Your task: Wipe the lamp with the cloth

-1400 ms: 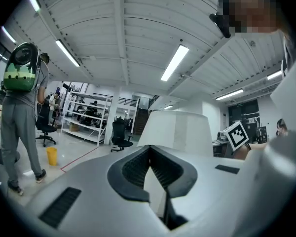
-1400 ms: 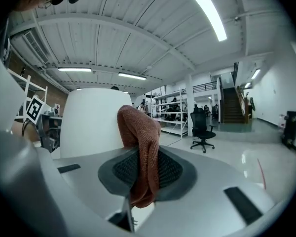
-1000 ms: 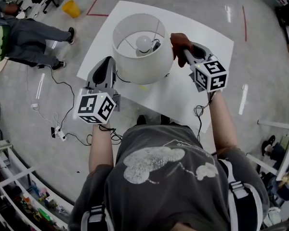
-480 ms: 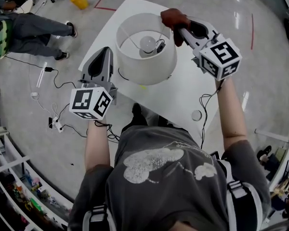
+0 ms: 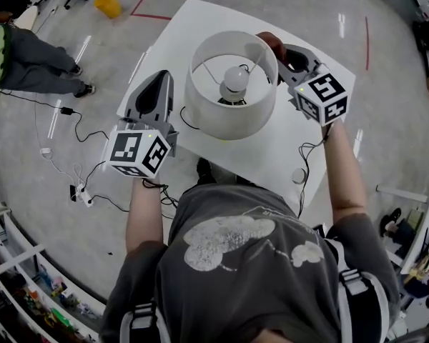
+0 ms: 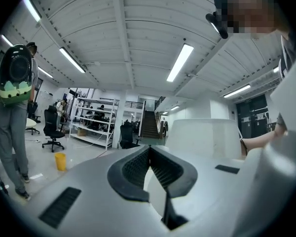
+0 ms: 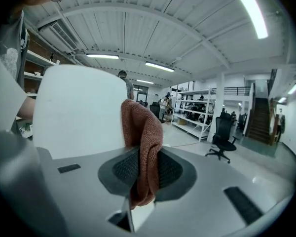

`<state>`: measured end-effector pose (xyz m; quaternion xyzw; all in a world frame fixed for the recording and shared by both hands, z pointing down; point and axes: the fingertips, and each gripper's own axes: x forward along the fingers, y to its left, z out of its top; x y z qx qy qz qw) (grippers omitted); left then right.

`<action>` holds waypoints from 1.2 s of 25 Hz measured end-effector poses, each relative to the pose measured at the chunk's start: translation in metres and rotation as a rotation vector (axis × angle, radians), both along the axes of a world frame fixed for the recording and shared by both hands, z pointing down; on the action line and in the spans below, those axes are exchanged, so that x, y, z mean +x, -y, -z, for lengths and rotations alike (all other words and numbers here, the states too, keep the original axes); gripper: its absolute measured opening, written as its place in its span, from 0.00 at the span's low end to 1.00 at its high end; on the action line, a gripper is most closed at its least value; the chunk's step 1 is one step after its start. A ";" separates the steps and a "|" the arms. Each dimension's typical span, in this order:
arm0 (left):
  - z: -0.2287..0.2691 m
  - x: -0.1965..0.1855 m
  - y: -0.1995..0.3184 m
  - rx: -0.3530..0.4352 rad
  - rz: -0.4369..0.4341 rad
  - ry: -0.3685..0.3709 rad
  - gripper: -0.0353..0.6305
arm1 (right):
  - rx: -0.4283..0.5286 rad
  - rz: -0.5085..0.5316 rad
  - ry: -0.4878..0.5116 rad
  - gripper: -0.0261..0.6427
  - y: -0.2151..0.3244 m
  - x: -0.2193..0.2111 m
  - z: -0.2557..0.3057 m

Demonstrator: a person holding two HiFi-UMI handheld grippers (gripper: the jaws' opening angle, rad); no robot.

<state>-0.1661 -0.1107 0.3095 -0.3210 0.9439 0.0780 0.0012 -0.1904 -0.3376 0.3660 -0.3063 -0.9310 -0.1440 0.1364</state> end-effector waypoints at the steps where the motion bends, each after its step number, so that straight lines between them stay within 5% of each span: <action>1: -0.003 -0.004 0.001 0.003 -0.006 -0.006 0.06 | 0.011 -0.006 -0.023 0.13 0.003 -0.001 -0.009; 6: -0.012 -0.017 0.007 0.003 -0.033 -0.032 0.06 | 0.037 -0.033 -0.091 0.13 0.018 -0.009 -0.037; 10: -0.009 -0.031 0.005 0.008 -0.048 -0.029 0.06 | -0.037 -0.038 -0.025 0.13 0.026 -0.025 -0.003; 15: 0.007 -0.047 0.011 0.012 -0.076 0.010 0.06 | -0.157 0.158 0.111 0.13 -0.003 -0.031 0.074; 18: 0.013 -0.050 0.018 0.011 -0.092 0.023 0.06 | -0.147 0.307 0.142 0.13 -0.031 -0.025 0.096; 23: 0.011 -0.057 0.021 0.015 -0.104 0.017 0.06 | -0.052 0.420 0.091 0.13 -0.062 -0.027 0.077; 30: -0.007 -0.066 0.019 0.009 -0.122 -0.033 0.06 | -0.060 0.357 -0.018 0.13 -0.056 -0.040 0.029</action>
